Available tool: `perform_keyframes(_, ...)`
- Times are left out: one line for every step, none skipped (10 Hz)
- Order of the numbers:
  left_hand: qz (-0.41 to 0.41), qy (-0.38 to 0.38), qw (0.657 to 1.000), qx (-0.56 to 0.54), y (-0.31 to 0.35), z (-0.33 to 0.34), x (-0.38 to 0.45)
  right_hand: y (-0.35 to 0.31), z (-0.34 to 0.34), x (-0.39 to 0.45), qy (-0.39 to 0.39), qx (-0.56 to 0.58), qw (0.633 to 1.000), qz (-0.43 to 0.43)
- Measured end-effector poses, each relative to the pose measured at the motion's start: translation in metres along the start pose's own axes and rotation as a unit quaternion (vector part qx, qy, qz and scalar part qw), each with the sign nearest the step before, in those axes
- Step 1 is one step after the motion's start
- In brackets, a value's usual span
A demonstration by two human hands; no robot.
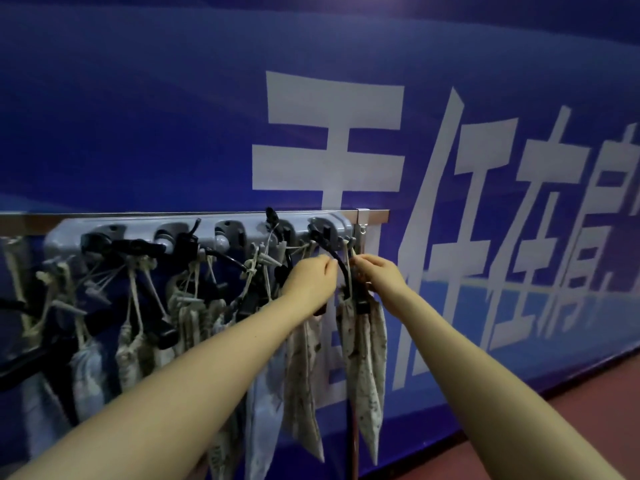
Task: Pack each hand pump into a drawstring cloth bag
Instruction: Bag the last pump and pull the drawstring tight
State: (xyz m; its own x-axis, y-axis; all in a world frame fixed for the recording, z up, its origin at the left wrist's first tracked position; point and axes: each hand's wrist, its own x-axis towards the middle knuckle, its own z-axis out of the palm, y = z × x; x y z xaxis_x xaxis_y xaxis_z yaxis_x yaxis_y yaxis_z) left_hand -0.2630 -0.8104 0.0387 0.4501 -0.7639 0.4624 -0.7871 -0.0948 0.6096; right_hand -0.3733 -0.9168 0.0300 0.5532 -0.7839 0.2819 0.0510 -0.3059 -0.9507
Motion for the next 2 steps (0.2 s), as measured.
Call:
perform_keyframes(-0.004,0.041,0.999,-0.036,-0.001,-0.001,0.003,0.002,0.007,-0.001,0.008,0.017,1.0,-0.001)
perform_keyframes(-0.035,0.047,0.996,-0.065,0.004,0.001,0.007,0.001,0.019,-0.008,0.046,-0.021,0.999,-0.008)
